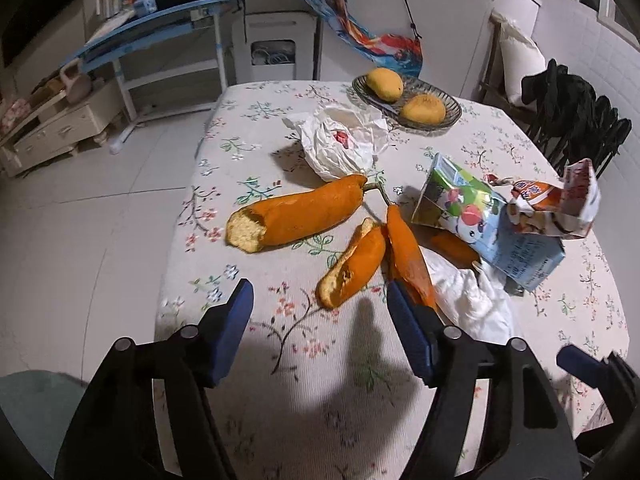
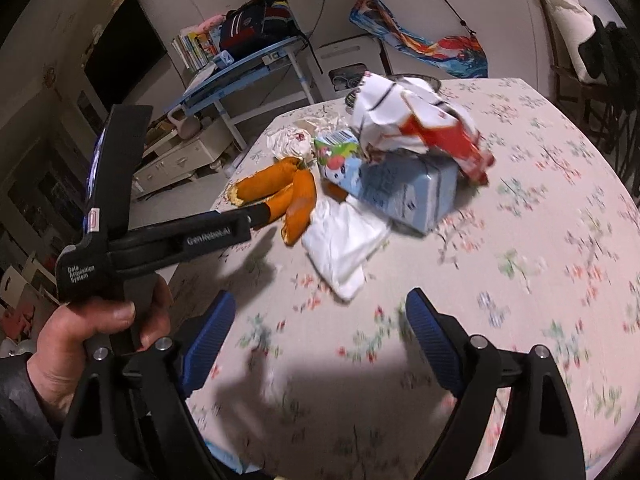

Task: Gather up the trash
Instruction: 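Move both tools back over the table toward the orange bread pieces and white tissue, then grasp an orange bread piece with the left tool while the right tool grasps a white tissue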

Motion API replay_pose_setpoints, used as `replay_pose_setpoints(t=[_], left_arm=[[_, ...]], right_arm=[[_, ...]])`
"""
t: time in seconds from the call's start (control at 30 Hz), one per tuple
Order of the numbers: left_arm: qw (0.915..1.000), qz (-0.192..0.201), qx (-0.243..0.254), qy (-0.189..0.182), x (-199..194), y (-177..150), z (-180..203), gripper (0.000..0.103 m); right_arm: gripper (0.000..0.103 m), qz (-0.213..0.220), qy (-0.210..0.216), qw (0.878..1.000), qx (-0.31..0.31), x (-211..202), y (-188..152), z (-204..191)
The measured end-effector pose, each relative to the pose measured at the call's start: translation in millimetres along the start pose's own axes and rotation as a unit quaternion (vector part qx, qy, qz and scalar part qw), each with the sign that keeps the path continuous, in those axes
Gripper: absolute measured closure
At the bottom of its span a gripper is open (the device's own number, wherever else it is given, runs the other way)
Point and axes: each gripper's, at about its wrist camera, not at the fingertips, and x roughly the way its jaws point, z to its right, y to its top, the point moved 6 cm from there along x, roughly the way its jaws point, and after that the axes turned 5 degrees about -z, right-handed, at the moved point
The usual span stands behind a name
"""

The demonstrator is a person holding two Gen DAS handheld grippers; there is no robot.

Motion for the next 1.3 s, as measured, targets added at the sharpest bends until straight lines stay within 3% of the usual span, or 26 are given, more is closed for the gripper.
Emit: replay_pose_setpoints(t=[0.33,0.53,0.63,0.73,0.8,0.87,1.0,1.3], left_arm=[[0.9995,-0.017,0.023,-0.009,21.3,11.4,7.9,0.040],[0.9993,-0.014,0.035,-0.007,27.0,21.0,10.3,0.053],[0.9989,-0.014,0.044,-0.008,27.8,22.7,12.5,0.066],[0.9984,-0.016,0.053,-0.013,26.7,21.2,15.6,0.082],[0.9985,-0.018,0.050,-0.017,25.0,19.3,15.2,0.085],[0.9986,-0.021,0.042,-0.023,21.6,15.7,13.1,0.086],[0.9989,-0.020,0.029,-0.030,8.0,6.2,7.1,0.086],[0.9986,0.024,0.003,-0.046,-50.4,-19.3,8.9,0.086]], right_arm=[[0.032,-0.026,-0.020,0.999,-0.027,32.0,14.7,1.2],[0.044,-0.038,-0.040,0.998,-0.032,40.7,20.4,5.7],[0.052,-0.044,-0.050,0.997,-0.037,43.0,23.0,6.8],[0.071,-0.046,-0.049,0.997,-0.041,41.7,21.1,8.6],[0.083,-0.049,-0.042,0.997,-0.037,38.4,17.5,11.1],[0.087,-0.054,-0.030,0.998,-0.026,34.9,14.0,14.3],[0.090,-0.055,-0.012,0.998,-0.012,21.3,2.9,18.1],[0.090,-0.042,0.015,0.999,0.010,-14.0,-18.2,17.8]])
